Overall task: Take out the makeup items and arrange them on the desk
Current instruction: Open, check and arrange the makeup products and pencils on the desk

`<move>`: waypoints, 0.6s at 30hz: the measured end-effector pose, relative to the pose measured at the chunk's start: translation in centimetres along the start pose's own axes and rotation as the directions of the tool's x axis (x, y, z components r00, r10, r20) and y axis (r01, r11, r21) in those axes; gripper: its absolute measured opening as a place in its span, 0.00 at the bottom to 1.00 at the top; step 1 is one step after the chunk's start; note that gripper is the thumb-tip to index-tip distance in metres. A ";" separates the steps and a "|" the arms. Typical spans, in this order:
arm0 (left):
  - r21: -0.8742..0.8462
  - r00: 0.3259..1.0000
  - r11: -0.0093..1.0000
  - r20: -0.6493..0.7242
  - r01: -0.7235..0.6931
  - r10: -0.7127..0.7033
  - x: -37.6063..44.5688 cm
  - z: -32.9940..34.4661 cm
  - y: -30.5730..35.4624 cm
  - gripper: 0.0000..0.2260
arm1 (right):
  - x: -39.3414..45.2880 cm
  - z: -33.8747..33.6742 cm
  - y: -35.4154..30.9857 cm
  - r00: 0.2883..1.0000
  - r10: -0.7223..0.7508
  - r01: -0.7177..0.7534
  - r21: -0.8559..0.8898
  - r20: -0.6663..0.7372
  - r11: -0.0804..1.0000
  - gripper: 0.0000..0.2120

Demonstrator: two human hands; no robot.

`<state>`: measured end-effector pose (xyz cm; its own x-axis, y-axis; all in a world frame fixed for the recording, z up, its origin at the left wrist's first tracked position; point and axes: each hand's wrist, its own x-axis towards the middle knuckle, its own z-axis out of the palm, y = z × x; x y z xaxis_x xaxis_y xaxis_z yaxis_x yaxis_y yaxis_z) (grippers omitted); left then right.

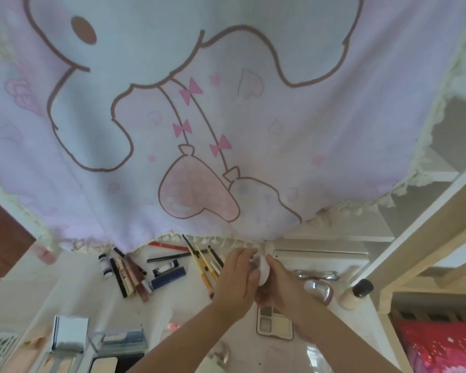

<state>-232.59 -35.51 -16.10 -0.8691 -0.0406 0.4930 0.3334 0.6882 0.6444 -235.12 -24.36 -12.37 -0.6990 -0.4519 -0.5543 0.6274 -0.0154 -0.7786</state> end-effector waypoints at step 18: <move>-0.350 0.962 0.919 0.258 0.180 -0.090 0.2 -0.3 0.9 0.14 | -1.3 1.5 1.5 0.953 -0.013 -0.081 -0.298 -0.301 0.951 0.29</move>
<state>-232.38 -35.06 -15.22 -0.9602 0.0865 0.2654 0.2783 0.3719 0.8856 -232.80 -25.13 -12.36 -0.7783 -0.1620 -0.6066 0.5508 0.2876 -0.7835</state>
